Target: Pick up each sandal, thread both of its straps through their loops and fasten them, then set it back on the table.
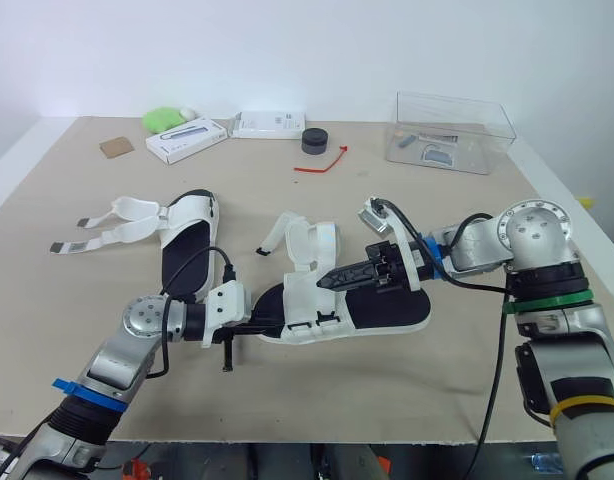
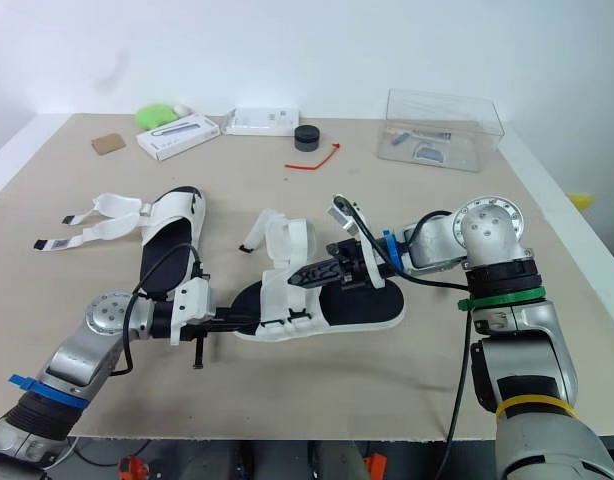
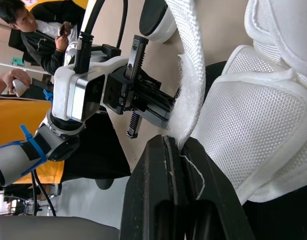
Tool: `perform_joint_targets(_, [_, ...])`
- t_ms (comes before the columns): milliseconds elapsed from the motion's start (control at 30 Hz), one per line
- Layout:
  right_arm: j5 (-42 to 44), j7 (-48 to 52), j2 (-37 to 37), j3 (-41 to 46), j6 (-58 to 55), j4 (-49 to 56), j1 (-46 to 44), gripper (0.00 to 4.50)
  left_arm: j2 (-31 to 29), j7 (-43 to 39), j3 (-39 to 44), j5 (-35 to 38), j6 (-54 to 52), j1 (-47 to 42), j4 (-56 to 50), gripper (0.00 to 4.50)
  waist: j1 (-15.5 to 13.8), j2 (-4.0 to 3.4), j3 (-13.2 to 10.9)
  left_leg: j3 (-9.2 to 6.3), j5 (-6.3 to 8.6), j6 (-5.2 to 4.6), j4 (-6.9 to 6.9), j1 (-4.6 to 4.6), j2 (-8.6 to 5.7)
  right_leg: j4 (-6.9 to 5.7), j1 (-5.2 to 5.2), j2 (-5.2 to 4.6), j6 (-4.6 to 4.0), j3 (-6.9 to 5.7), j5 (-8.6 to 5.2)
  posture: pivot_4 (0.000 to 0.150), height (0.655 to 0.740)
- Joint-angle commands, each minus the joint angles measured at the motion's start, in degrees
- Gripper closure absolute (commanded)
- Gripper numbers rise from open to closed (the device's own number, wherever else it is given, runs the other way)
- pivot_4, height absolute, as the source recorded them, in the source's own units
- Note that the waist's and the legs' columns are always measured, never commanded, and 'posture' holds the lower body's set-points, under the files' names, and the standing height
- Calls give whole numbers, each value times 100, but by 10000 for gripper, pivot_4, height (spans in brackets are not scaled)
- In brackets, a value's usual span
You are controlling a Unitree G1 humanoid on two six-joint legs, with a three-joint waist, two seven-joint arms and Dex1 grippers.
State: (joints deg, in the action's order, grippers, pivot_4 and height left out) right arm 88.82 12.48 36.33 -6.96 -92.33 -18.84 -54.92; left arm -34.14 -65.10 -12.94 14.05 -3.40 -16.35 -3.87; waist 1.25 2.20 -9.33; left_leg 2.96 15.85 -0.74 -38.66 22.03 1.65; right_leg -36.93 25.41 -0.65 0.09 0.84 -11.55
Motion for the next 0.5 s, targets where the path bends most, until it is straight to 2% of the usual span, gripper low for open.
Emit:
perform_joint_targets(33, [481,-231,11,18,-17,-298,-212,44544,-34,-3,-128,-164,-28,143,65,45000,0,0,0,0,0,0,0,0,0,0,0,0,0,0,0,1500,7400])
perform_joint_targets(367, [1393,-766,179,-226,-17,-601,-341,44544,-63,6,-132,-180,2,192,35,45000,0,0,0,0,2,-4,1,2,2,3,1,1,0,0,0,1500,7400])
perform_joint_targets(500, [1462,-929,220,-249,-17,-468,-262,44544,-64,5,-139,-177,7,190,42,45000,-1,0,0,0,3,-5,1,4,2,6,1,0,1,-1,-1,1500,7400])
